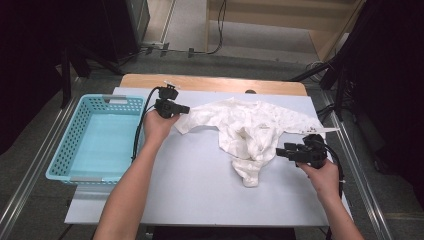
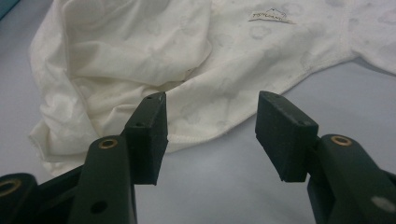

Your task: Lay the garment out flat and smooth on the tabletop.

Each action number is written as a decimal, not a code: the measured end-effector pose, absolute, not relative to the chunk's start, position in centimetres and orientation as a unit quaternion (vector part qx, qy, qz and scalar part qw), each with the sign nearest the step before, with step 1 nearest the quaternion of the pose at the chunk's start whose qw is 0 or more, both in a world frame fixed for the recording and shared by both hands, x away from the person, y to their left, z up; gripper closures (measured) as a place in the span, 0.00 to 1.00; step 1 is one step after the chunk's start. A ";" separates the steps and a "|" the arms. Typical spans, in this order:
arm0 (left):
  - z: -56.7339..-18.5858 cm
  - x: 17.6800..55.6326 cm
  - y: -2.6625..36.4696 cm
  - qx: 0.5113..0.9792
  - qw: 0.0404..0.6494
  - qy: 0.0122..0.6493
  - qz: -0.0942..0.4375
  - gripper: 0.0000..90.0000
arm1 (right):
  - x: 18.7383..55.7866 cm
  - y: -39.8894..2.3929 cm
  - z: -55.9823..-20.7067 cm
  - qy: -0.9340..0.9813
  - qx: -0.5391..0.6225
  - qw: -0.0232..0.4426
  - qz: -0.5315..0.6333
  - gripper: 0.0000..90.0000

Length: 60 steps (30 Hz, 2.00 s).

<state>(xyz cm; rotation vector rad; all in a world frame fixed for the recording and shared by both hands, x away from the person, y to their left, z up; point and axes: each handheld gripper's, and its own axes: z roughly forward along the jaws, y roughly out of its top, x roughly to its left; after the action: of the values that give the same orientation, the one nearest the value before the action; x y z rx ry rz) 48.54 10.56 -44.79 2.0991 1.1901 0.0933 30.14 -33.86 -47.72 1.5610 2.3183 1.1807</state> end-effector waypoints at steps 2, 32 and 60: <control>-44.6 49.1 10.7 0.811 0.352 0.465 0.036 1.00 | 30.1 -33.9 -47.7 0.763 0.514 0.054 0.390 0.47; -45.2 50.7 11.6 0.782 0.361 0.506 0.046 0.58 | 30.1 -33.4 -47.7 0.766 0.510 0.051 0.389 0.47; -48.1 47.1 12.4 0.789 0.314 0.523 0.069 0.57 | 30.0 -33.2 -47.7 0.768 0.506 0.052 0.389 0.47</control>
<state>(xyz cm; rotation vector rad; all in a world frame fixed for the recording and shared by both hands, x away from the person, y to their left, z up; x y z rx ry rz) 47.12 12.36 -48.07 2.0799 1.3789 0.1816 30.03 -33.16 -47.68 1.5388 2.3373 1.1829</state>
